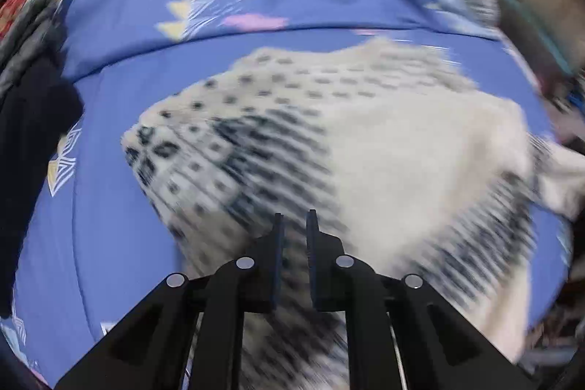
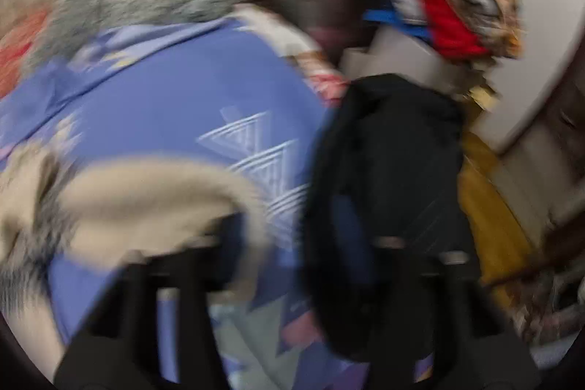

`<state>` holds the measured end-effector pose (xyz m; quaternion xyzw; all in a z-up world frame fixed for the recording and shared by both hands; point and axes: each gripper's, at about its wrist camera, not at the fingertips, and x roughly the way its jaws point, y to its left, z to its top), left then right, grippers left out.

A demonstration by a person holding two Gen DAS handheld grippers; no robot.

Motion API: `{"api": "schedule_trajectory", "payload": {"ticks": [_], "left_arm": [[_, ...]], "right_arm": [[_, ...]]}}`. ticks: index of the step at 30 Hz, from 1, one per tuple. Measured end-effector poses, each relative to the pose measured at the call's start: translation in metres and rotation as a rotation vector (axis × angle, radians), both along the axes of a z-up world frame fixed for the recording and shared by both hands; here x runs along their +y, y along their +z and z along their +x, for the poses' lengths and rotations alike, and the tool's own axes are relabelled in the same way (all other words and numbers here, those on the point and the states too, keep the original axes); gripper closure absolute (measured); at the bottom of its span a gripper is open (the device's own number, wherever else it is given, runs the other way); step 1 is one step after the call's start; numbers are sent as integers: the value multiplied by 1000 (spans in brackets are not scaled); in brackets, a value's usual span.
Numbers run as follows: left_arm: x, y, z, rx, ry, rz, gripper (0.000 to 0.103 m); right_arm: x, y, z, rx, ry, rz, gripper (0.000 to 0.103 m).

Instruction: Fold large clothes

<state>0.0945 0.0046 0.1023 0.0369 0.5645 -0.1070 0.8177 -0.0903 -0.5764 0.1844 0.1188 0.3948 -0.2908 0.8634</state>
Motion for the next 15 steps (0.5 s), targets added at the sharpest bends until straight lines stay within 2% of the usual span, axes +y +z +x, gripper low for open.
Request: {"api": "schedule_trajectory", "payload": {"ticks": [2,4,6,8,9,12,13,14,15], "left_arm": [[15,-14,18,12,45,21,68],[37,-31,37,49,100,6,68],[56,-43,51,66,147,-22,68],[65,-46,59,69,168,-58,68],[66,-46,63,61,174,-57,69],[69,-46,73,13,174,0,71],[71,-47,77,10,180,10,74],[74,-47,80,17,192,8,76],[78,-49,84,29,207,-10,76]], "right_arm": [[41,7,14,-125,142,89,48],[97,-1,40,-158,344,188,48],[151,-16,67,-151,492,258,49],[194,-39,95,-114,580,347,48],[208,-47,99,-87,588,361,48],[239,-91,127,16,562,363,50],[241,-100,132,35,560,377,82],[240,-111,136,66,564,398,94],[241,-115,134,78,567,399,95]]}}
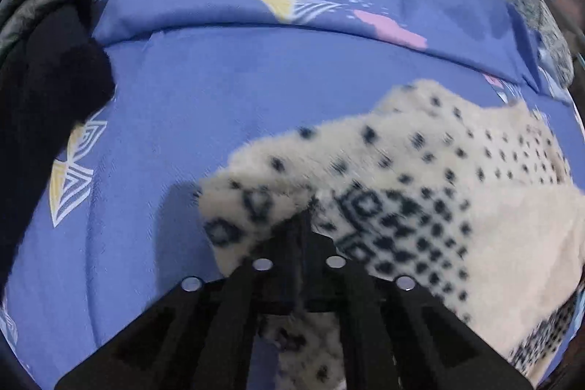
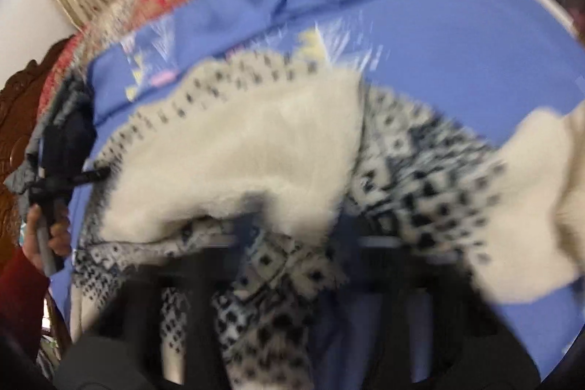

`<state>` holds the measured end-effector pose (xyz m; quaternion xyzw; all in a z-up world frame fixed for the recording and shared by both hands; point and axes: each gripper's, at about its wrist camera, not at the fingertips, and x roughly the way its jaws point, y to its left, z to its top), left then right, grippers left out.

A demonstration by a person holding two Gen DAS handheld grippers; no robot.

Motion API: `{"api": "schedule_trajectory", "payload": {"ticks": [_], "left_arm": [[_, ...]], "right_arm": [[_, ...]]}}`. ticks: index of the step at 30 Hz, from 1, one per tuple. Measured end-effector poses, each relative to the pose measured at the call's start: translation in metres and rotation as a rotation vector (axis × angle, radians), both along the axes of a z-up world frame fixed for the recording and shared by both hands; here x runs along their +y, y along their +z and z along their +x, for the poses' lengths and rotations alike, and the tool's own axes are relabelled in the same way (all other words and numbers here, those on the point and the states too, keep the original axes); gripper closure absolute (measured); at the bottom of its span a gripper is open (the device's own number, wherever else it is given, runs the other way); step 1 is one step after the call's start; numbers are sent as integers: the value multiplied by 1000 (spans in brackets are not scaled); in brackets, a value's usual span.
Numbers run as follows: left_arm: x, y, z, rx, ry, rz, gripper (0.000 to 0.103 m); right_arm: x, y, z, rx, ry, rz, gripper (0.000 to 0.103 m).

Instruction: Fold large clothes

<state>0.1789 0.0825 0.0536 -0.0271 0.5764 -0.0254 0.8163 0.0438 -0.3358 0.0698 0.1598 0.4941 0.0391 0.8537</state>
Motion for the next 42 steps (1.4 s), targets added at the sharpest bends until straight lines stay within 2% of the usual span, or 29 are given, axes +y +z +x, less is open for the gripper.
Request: {"api": "schedule_trajectory", "payload": {"ticks": [3,6,7,8,10,12,13,14,16,18,19,20,21,22,23,26,27,28,30,32,33,35,38,40,42], "left_arm": [[2,-1,7,2,-2,-4,76],[-7,-1,7,-15,-25,52,76],[-14,-1,10,-18,-33,69,76],[-20,2,8,-24,-52,95,76],[-28,14,-5,-40,-83,102,76],[-29,31,-24,-78,-106,87,76],[-27,39,-35,-96,-116,70,76],[-24,48,-47,-112,-126,49,76],[-16,66,-77,-152,-137,7,76],[-4,77,-105,-170,-129,-39,76],[0,79,-117,-167,-122,-62,76],[8,79,-133,-162,-113,-81,76],[12,76,-139,-154,-101,-90,76],[16,76,-146,-144,-90,-95,76],[21,75,-155,-134,-79,-100,76],[38,75,-178,-118,-61,-102,76],[44,77,-184,-123,-57,-104,76],[51,79,-190,-130,-49,-110,76],[65,84,-200,-143,-36,-132,76],[76,87,-206,-151,-21,-165,76],[82,89,-210,-157,-13,-187,76],[91,92,-215,-170,-3,-218,76],[109,99,-225,-204,1,-264,76],[119,102,-231,-220,6,-281,76],[133,104,-239,-234,18,-294,76]], "right_arm": [[-5,-11,-22,41,2,-38,96],[-37,-16,-37,26,-52,130,95],[-47,-7,-47,0,-80,161,79],[-49,1,-55,-28,-93,148,70],[-69,33,-85,-157,-122,37,64],[-90,51,-109,-232,-191,-134,51],[-98,56,-119,-260,-215,-227,41],[-106,57,-126,-258,-227,-342,35],[-121,46,-124,-183,-200,-516,35],[-137,31,-115,-118,-167,-539,35],[-147,24,-113,-89,-161,-525,35],[-158,13,-103,-35,-156,-502,40],[-161,9,-99,-11,-161,-503,59],[-171,9,-94,19,-172,-480,97],[-187,18,-94,22,-219,-383,96],[-222,70,-109,-79,-356,-185,96],[-239,92,-116,-125,-408,-64,96],[-257,116,-129,-193,-464,111,96],[-268,159,-145,-320,-489,314,96],[-260,198,-148,-425,-447,440,96],[-247,220,-147,-469,-411,479,96],[-211,262,-134,-518,-314,488,96],[-131,301,-90,-497,-150,437,96],[-58,306,-49,-433,-12,358,96],[8,293,-13,-346,103,304,96]]}}
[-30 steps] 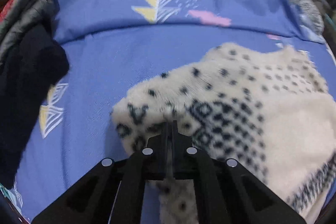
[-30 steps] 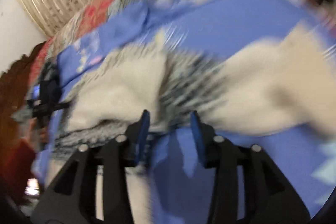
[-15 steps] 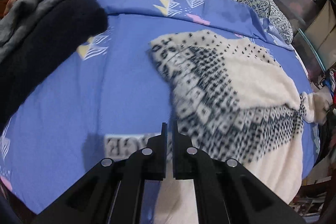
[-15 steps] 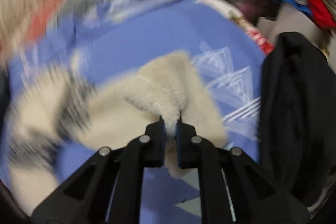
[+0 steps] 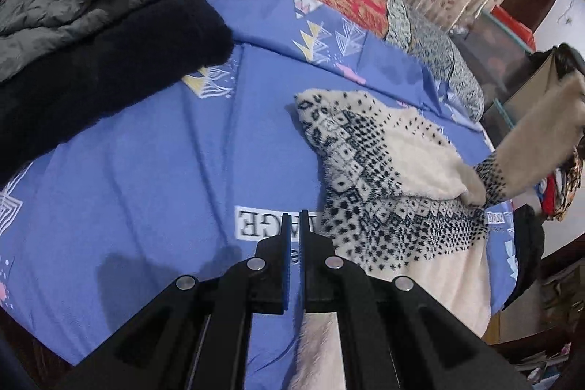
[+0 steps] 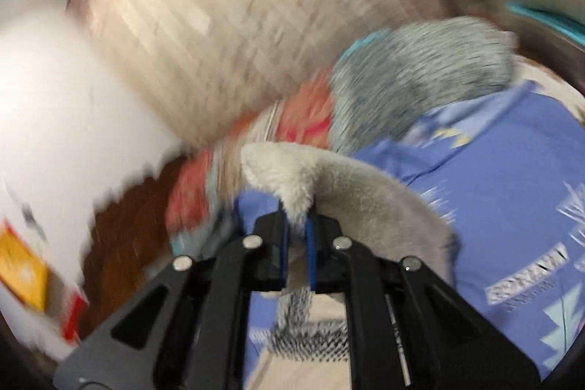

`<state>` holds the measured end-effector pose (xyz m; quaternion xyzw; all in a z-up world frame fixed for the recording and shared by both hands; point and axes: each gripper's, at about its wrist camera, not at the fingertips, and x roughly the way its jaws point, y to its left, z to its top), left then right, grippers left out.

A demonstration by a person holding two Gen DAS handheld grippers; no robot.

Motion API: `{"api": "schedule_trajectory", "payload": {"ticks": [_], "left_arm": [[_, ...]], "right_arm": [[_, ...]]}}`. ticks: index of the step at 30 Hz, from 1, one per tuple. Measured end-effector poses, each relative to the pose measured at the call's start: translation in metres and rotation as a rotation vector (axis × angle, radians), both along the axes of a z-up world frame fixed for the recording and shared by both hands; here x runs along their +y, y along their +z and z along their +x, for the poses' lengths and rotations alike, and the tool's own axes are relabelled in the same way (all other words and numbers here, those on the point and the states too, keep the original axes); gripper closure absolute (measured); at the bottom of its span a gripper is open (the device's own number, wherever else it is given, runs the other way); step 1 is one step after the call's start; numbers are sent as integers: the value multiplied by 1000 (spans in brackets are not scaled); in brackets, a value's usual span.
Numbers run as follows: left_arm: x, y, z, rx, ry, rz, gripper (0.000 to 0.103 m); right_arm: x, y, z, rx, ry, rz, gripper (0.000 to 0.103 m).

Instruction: Fold large clothes

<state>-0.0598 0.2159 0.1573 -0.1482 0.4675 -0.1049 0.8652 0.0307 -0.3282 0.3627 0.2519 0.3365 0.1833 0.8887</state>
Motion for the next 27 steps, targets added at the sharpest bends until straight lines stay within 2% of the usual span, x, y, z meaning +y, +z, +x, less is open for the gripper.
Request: {"api": "schedule_trajectory", "payload": {"ticks": [3,6,7,8,10,12,13,14,16,17,19,23,25,26,27], "left_arm": [[18,-2,-8,-3,29,-13,76],[31,-8,-15,12,56,-22,76],[33,-11,-15,20,62,-22,76],[34,-14,-14,30,66,-22,76],[30,-16,-12,41,59,-24,76],[23,-13,-6,31,40,-19,76],[17,-11,-1,24,27,-15,76],[10,-8,7,19,12,-13,76],[-14,-1,28,4,-34,-9,76],[-24,2,36,-3,-55,-6,76],[-61,8,61,-31,-120,16,76],[-133,6,96,-52,-224,63,76],[-168,-9,116,-34,-261,123,76],[-179,-19,124,-15,-272,155,76],[-191,-37,136,13,-268,231,76]], "right_arm": [[103,-48,43,116,160,-88,96],[201,-127,84,255,340,-167,94],[227,-160,93,308,397,-198,88],[242,-183,95,335,424,-229,78],[258,-226,99,390,445,-290,75],[243,-231,101,388,441,-247,75],[221,-223,100,352,411,-214,69],[194,-212,95,309,372,-188,56],[150,-192,91,231,277,-170,47],[109,-181,82,184,185,-221,47],[60,-179,70,173,53,-317,47],[-10,-213,53,233,-37,-272,51],[-15,-241,50,264,-37,-266,54],[-16,-262,51,290,-37,-299,58],[-17,-275,54,313,-51,-349,61]]}}
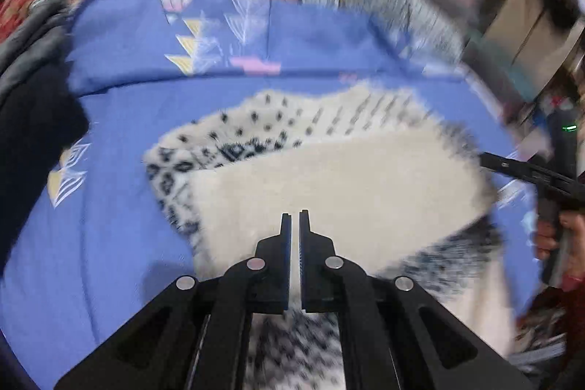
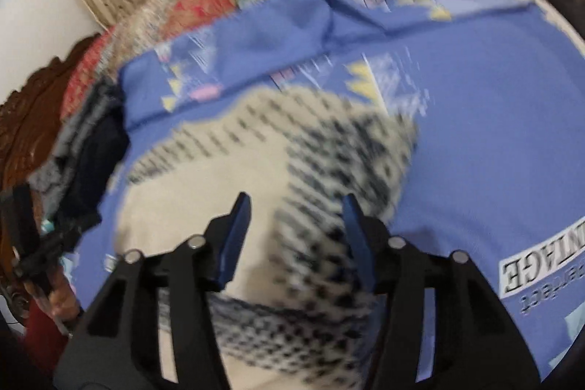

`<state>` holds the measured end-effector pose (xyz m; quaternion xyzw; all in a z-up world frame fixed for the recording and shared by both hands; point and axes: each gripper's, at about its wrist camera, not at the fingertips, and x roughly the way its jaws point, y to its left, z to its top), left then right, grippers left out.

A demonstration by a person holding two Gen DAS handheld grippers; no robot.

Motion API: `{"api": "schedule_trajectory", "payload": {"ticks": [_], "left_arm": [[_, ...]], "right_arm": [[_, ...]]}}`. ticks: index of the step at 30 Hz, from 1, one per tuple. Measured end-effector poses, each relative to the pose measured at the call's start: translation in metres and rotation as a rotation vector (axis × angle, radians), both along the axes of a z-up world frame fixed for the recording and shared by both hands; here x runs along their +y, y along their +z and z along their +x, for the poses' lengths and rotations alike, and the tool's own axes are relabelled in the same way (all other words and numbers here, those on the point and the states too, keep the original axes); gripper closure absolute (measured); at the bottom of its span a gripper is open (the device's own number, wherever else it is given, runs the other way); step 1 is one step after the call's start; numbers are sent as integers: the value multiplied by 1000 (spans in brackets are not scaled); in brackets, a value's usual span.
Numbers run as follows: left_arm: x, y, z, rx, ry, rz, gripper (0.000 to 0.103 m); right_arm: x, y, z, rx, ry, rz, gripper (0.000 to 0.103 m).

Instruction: Fold large clothes

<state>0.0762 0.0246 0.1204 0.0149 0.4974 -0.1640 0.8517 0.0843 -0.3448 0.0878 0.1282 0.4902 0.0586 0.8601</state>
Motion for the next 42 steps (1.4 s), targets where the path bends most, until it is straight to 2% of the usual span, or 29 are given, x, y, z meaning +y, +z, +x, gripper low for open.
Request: {"api": "schedule_trajectory", "payload": {"ticks": [2,3,4,6,8,9,10,11,12,14,16,19,22,24,25,26,29,31,33,36,37,38,39,40,42], "left_arm": [[-7,-32,18,51,37,129,76],[-4,-58,31,111,51,170,76],[0,-68,36,130,54,153,76],[2,-67,39,115,69,132,76],[-3,-62,38,111,84,162,76],[-5,-56,34,99,79,183,77],[-5,-48,27,87,71,187,76],[-4,-41,20,79,61,184,76],[-1,-30,8,62,47,177,76],[14,-12,-20,33,22,140,76],[36,5,-58,19,-7,106,74],[71,10,-116,42,-23,60,59],[98,1,-172,90,-8,36,49],[110,-9,-209,120,10,30,47],[114,-15,-220,133,20,34,46],[116,-20,-227,147,29,35,46],[123,-27,-249,176,39,18,46],[122,-26,-264,163,26,26,46],[121,-25,-276,148,9,37,43],[126,-32,-280,163,27,41,40],[128,-34,-281,172,35,37,40],[129,-36,-283,177,41,37,40],[131,-39,-286,181,51,41,39],[132,-41,-289,186,54,38,39],[130,-46,-295,202,45,30,39]], "right_arm": [[-3,-32,8,70,-60,-87,70],[-10,-45,10,64,-76,-57,70],[-14,-48,9,47,-84,-37,70],[-11,-45,10,51,-96,-56,70],[-5,-34,6,36,-68,-89,67],[-6,-26,-2,18,-66,-67,66],[-9,-15,-15,-8,-75,-18,61],[-11,-8,-28,-29,-83,22,49],[-10,0,-42,-47,-86,57,45],[-6,13,-86,-69,-52,109,45],[-6,9,-130,-69,-25,121,45],[-7,-12,-209,-26,6,154,45],[4,-35,-264,34,17,180,45],[17,-45,-289,46,36,172,57],[24,-49,-298,67,47,151,90],[29,-57,-309,119,47,165,99],[15,-47,-337,98,-25,163,100],[-5,-43,-357,90,-86,183,100],[-10,-41,-363,88,-83,224,100],[2,-39,-361,68,-55,172,98],[4,-39,-360,57,-55,173,90],[6,-40,-359,50,-54,179,74],[5,-42,-360,47,-53,190,63],[1,-45,-362,43,-54,199,48],[-1,-49,-364,55,-45,213,45]]}}
